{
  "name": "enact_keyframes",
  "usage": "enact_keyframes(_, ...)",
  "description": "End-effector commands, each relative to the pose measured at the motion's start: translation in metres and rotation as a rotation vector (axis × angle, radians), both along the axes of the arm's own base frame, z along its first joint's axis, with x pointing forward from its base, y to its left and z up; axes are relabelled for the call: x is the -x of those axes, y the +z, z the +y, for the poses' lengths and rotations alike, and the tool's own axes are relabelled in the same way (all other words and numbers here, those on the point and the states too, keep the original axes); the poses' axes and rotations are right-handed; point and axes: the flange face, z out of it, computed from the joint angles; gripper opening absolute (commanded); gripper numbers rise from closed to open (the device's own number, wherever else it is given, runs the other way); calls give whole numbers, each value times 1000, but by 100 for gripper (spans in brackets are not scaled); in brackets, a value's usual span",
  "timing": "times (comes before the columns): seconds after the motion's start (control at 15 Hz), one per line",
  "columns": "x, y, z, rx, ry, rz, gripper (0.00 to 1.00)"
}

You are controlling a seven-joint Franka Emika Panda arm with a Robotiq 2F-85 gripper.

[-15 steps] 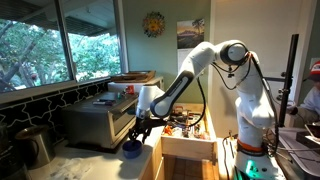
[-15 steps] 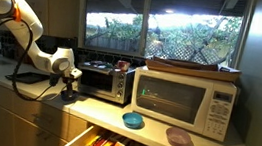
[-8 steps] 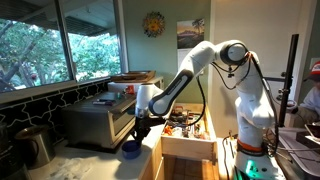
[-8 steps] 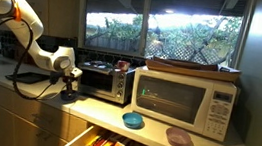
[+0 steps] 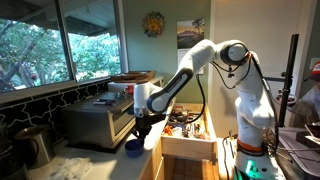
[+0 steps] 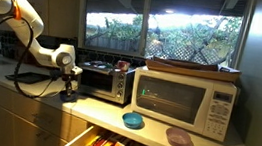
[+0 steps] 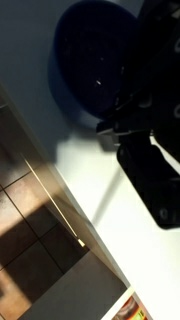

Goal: Pour the water out of the blue cup and into the blue bowl

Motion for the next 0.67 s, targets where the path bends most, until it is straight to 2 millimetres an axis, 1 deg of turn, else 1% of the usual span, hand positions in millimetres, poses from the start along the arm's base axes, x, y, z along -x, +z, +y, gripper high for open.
enact_keyframes(0.0, -1, 23, -11, 89, 4, -4, 1)
enact_keyframes(0.13, 1, 36, -21, 127, -2, -17, 1)
enact_keyframes(0.33, 9, 52, -46, 157, -71, -28, 1)
enact_keyframes(0.53, 26, 70, -77, 146, -181, -25, 1)
enact_keyframes(0.6, 30, 74, -80, 125, -182, -19, 1)
